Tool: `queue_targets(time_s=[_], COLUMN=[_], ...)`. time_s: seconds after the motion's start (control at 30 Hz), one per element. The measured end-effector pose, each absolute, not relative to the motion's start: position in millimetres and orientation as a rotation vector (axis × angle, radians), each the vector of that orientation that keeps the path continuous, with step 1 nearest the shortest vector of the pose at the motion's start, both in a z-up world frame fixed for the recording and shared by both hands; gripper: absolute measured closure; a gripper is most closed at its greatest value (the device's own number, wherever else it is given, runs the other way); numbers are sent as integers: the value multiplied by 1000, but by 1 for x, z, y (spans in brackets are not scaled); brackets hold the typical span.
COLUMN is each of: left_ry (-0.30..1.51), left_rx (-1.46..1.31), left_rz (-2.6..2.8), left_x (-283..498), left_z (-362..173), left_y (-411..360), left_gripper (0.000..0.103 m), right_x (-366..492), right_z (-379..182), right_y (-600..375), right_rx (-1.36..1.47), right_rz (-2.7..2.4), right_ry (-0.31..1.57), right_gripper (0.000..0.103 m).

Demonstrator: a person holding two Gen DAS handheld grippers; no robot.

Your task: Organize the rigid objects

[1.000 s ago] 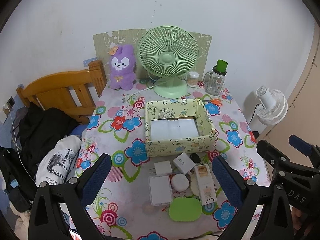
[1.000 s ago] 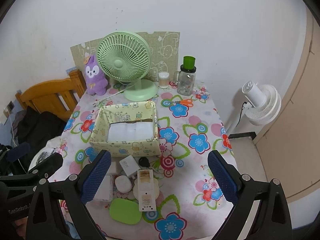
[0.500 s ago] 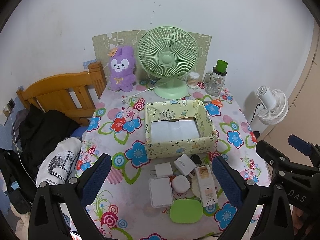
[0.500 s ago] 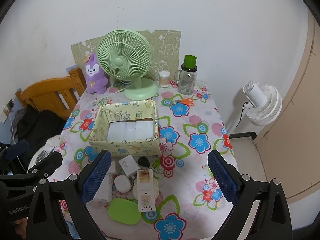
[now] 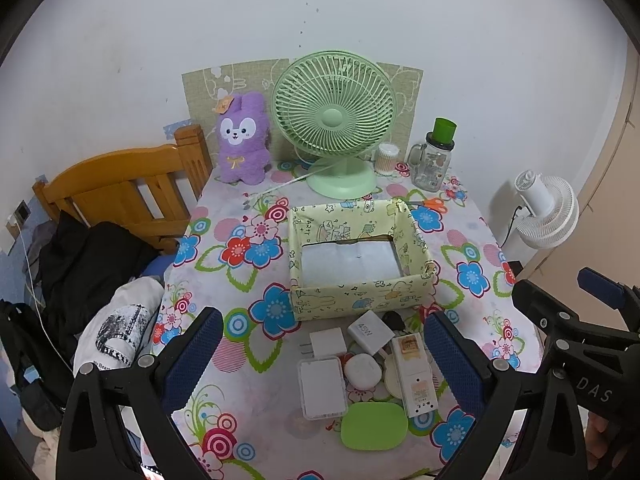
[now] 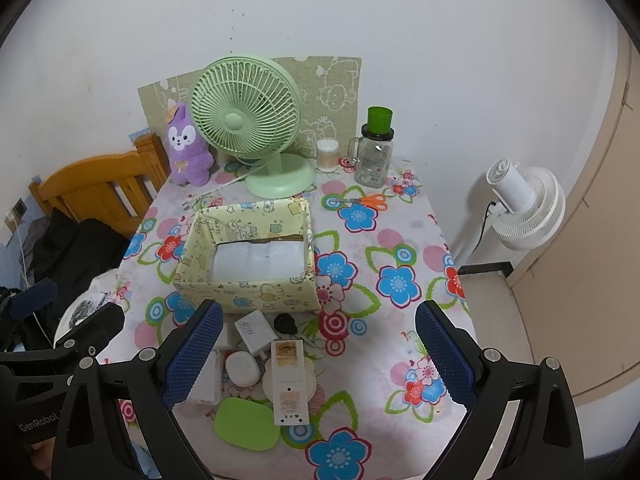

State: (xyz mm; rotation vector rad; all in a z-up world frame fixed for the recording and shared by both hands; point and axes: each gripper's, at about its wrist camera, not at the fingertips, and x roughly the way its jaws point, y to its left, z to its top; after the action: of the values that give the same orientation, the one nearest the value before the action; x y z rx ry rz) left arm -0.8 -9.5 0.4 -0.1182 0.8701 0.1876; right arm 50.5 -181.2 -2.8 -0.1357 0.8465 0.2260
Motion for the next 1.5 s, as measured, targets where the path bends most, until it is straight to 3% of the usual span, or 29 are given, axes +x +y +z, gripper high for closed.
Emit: queue_targets(time_s=[0.6,1.5], left_ry=[926,1159], left_rx=[-141,-181], left_rz=[171,195], left_x=[16,39], left_z=[-29,-145], left_y=[-1,14], left_gripper=[2,2], right_x=[71,96], right_z=[-26,-129], right_y=[-176,-163], right_rx=[-140,-173], right_rz=[241,315], right_ry=[896,1075], right_gripper=[7,8])
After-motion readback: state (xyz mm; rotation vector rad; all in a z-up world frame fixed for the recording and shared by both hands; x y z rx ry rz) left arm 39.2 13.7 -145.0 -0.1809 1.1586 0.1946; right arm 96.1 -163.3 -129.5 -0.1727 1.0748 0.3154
